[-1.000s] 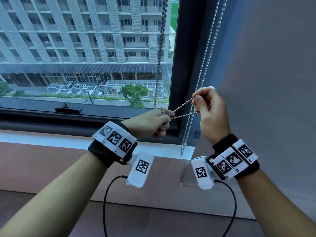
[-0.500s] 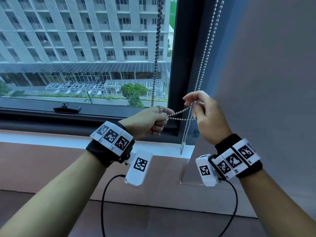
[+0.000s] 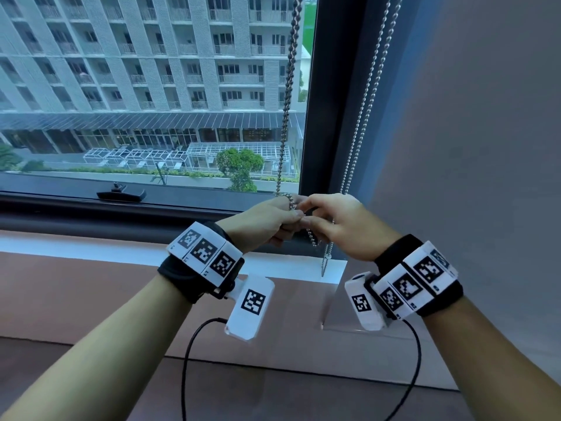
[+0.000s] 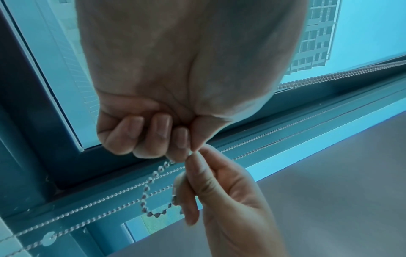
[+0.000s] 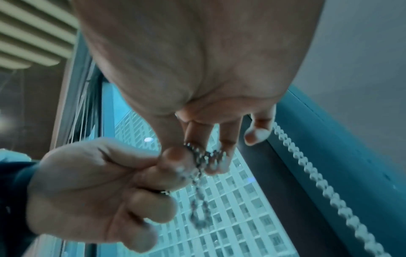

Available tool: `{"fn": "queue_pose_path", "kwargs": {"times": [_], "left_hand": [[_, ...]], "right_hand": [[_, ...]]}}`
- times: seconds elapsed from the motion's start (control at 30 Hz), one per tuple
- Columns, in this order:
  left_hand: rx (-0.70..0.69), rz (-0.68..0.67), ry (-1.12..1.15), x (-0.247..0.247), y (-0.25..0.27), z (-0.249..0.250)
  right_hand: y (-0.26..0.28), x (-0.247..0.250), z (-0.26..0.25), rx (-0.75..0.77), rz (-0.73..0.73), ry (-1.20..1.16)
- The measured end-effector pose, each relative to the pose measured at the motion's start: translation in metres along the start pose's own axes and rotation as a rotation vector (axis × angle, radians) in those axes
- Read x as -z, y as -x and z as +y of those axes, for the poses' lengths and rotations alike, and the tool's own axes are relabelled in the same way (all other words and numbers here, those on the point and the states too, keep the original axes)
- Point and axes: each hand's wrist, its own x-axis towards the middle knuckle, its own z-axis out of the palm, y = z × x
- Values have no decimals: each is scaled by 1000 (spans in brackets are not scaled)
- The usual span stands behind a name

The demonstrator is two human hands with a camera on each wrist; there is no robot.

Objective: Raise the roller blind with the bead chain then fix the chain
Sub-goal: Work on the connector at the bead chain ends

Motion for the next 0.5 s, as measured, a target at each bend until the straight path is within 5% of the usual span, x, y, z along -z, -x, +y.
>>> {"fn": "queue_pose_path", "kwargs": {"times": [0.13,0.27,0.5], "left_hand": [[-8,-47,-16,-4,-1,2],[56,-82,78,0,-2,1],[105,-81,94,7,-3,-2]], "right_hand": [[0,5,1,97,89,253],[-2,4,6,115,130,247],[1,-14,9,-37,133,-156]]}}
